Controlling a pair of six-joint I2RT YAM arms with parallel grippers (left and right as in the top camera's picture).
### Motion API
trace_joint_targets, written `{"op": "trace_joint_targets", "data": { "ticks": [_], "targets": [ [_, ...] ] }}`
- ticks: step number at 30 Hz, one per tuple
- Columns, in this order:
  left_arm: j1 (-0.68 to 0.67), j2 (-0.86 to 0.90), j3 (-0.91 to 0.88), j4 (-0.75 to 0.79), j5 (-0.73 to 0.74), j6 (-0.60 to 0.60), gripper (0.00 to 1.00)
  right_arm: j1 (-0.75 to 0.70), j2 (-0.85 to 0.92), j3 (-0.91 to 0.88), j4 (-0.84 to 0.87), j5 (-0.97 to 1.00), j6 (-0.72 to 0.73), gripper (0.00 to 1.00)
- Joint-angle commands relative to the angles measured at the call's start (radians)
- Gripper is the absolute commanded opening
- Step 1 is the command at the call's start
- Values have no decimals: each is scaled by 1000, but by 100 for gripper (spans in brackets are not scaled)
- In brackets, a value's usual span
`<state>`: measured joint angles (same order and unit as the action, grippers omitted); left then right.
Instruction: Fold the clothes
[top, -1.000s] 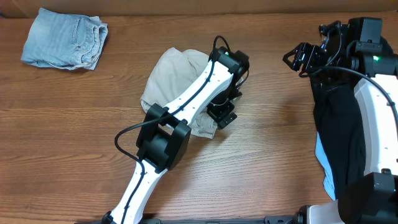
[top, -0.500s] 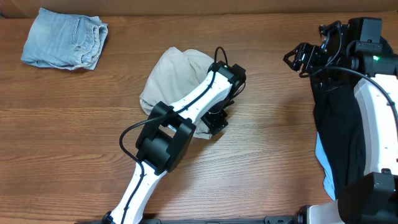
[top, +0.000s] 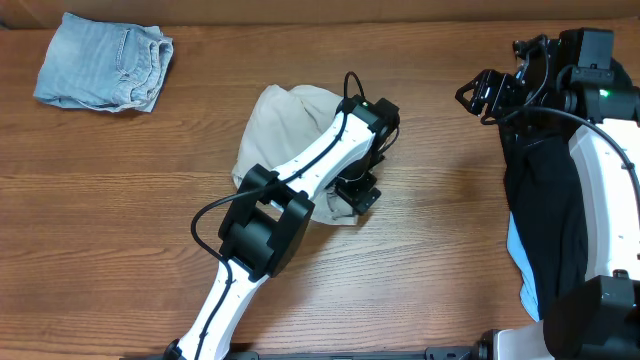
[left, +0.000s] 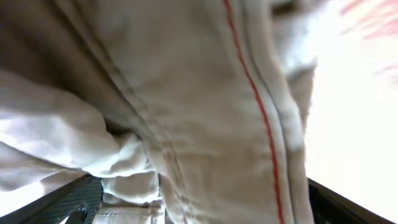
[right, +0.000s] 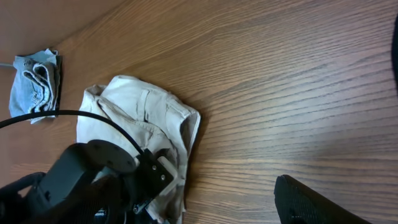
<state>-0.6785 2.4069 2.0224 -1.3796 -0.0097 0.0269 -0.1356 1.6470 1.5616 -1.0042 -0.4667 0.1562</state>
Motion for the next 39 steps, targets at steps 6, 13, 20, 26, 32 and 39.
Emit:
{"op": "trace_joint_targets", "data": {
  "ticks": [6,13,20,26,32,39],
  "targets": [
    [10,12,137,5,261,4,100,3,28,-3,2,3,-8,83],
    [10,13,48,93,68,-8,100,3,68,-3,-19,3,-8,83],
    [10,13,-84,142,-1,-5,96,3,69,-3,-11,2,-8,83],
    [10,13,-143,222,-87,-4,80,3,69,-3,-12,2,-8,83],
    [9,13,-191,321,-100,30,79,3,69,-3,-8,2,-8,83],
    [23,13,-214,392,-80,37,34,3,69,-3,-10,2,-8,83]
  ]
}}
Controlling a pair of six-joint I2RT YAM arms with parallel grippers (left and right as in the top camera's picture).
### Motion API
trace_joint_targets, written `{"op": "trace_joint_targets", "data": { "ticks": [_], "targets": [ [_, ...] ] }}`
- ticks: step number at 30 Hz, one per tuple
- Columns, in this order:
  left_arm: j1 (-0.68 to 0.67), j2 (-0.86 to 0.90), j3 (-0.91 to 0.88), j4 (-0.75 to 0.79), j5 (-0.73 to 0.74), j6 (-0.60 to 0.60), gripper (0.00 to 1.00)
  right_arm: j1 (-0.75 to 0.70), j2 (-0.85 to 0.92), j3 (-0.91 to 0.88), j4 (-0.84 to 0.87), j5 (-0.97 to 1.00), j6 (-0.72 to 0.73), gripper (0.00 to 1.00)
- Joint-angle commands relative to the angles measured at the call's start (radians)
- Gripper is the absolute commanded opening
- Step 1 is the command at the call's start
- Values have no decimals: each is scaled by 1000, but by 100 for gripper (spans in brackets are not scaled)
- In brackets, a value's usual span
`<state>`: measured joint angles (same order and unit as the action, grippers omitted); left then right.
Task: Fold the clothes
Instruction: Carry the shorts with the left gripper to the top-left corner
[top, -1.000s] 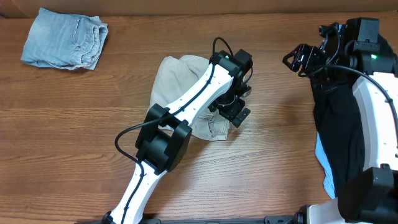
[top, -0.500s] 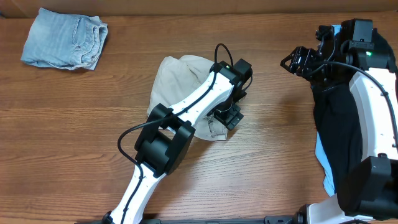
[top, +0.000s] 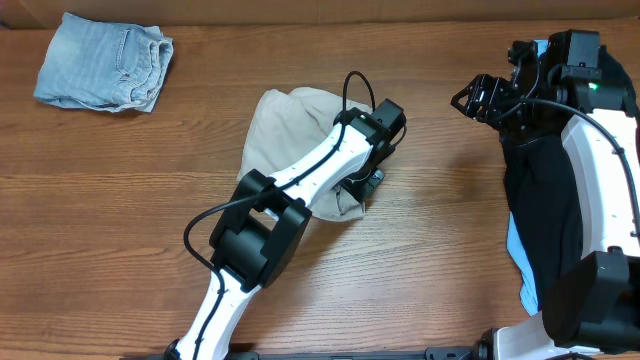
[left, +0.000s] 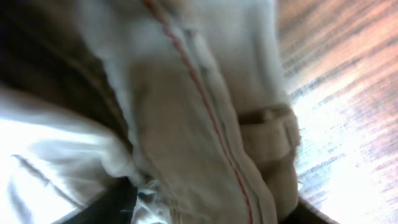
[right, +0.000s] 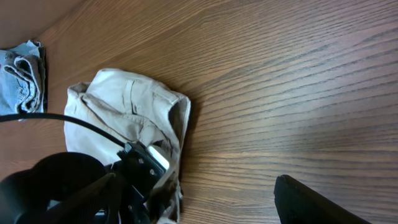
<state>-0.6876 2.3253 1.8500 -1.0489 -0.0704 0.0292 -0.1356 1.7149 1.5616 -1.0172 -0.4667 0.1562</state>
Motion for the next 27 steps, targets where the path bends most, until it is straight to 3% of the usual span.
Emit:
{"op": "trace_joint_targets", "data": {
  "ticks": [1,6,11,18,20,27],
  "targets": [
    [39,95,-42,60,-19,34,24,3,1,-3,3,2,-8,83],
    [95,95,-40,49,-109,-12,4,3,1,-3,5,2,-8,83],
    [178,95,56,-76,-253,-11,4,3,1,-3,16,2,-8,83],
    [308,95,492,-379,-319,6,4,3,1,-3,20,2,-8,83],
    [342,94,663,-468,-396,66,4,3,1,-3,20,2,-8,83],
    [414,94,1080,-571,-464,149,4,3,1,-3,19,3,-8,83]
  ]
}}
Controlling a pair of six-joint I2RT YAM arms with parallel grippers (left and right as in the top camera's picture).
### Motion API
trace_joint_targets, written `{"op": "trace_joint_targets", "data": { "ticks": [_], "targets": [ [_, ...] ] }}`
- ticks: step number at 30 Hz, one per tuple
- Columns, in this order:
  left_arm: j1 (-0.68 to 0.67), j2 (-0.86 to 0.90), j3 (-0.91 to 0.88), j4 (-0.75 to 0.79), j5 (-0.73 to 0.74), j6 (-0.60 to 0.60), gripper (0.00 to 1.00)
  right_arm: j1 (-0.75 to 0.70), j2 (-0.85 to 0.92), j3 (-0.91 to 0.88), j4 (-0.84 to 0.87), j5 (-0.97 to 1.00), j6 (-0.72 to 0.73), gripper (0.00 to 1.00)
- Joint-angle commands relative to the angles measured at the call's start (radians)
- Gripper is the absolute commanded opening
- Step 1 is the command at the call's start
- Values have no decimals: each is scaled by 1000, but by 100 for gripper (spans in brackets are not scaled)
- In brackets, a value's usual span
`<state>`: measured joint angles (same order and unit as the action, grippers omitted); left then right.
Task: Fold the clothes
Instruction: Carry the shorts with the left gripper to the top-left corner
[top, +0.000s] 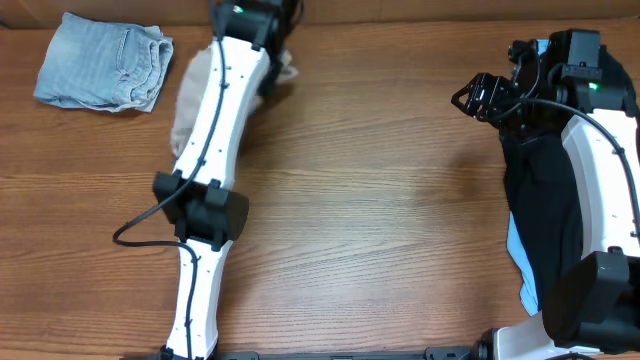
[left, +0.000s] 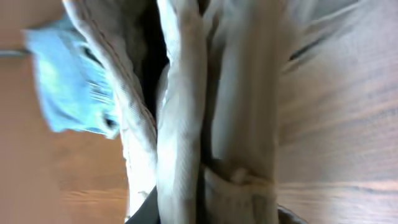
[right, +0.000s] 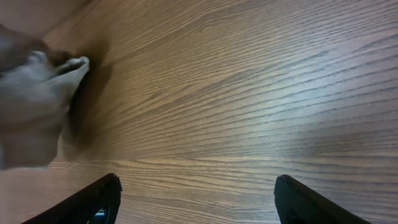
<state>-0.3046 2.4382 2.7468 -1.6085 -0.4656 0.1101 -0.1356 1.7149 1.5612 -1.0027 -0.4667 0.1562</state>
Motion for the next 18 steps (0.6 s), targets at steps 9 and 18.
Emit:
{"op": "trace_joint_targets", "data": {
  "ticks": [9,18],
  "targets": [
    [151,-73,395,79,-85,193,4,3,1,-2,4,2,-7,83],
    [452,-71,356,394,14,251,4,3,1,-2,-10,3,-4,83]
  ]
}}
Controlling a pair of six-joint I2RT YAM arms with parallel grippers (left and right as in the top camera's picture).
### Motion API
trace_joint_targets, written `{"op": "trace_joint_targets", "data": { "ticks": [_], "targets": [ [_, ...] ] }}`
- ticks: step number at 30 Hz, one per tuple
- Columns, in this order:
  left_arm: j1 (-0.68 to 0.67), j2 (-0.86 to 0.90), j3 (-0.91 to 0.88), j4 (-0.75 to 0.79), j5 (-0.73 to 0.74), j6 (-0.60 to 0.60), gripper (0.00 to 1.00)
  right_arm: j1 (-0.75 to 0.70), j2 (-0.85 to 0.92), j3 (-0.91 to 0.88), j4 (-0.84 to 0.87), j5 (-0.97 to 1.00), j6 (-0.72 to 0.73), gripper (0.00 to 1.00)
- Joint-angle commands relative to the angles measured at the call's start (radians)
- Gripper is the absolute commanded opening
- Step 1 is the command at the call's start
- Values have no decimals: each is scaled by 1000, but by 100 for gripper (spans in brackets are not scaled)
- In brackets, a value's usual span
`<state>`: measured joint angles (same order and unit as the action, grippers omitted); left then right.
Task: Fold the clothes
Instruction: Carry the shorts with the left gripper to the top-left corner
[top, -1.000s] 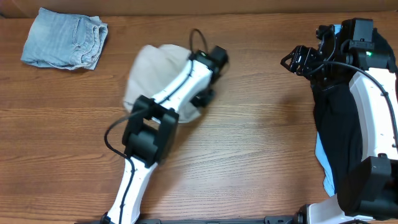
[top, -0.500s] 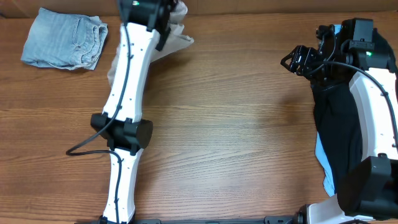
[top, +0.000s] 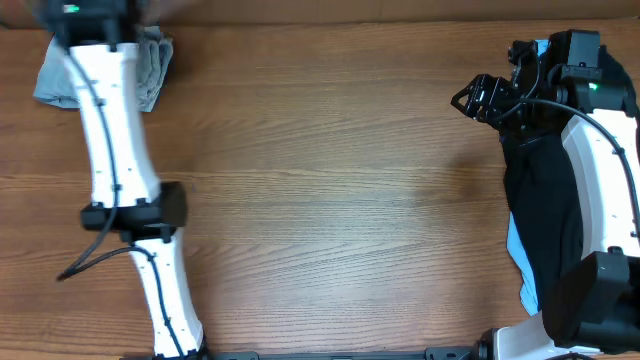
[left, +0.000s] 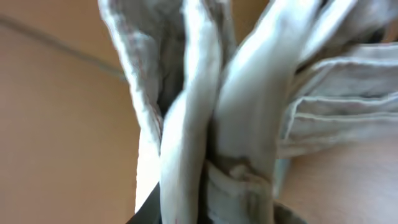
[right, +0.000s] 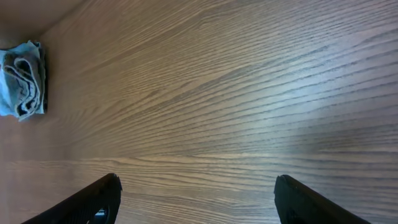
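Bunched beige trousers (left: 211, 106) with a thin red seam fill the left wrist view, and my left gripper (left: 214, 208) is shut on them. Overhead, that gripper (top: 92, 12) is blurred at the far left table edge, over the folded light-blue jeans (top: 148, 70); the beige trousers cannot be made out there. My right gripper (top: 478, 97) hangs open at the far right with nothing in it. Its two dark fingers (right: 93, 200) frame bare wood in the right wrist view, where the jeans (right: 25, 81) lie far left.
A pile of dark clothes (top: 545, 220) with a light-blue piece (top: 518, 262) under it lies along the table's right edge, beneath the right arm. The left arm (top: 115, 150) stretches from the front edge up the left side of the wooden table (top: 330, 190).
My left gripper has swung with the beige trousers from the far middle-left of the table to the far left corner over the jeans. The right arm has not moved.
The beige trousers first lay at the table's middle with my left gripper down on their right edge. Then the gripper was pulling at them there. Later it held them bunched at the far edge, and now over the jeans at far left.
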<state>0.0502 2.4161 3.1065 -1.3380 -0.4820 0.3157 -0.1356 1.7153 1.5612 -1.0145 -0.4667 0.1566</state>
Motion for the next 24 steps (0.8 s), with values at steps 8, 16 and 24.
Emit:
{"op": "trace_joint_targets", "data": {
  "ticks": [8,16,24],
  "targets": [
    [293,-48,-285,464,230,179,4,3,0,-2,-9,3,-5,83],
    [312,-48,-537,797,239,179,4,3,0,-2,-10,3,-4,83],
    [339,-48,-547,867,239,177,4,3,0,-2,-18,3,-4,83]
  ]
}}
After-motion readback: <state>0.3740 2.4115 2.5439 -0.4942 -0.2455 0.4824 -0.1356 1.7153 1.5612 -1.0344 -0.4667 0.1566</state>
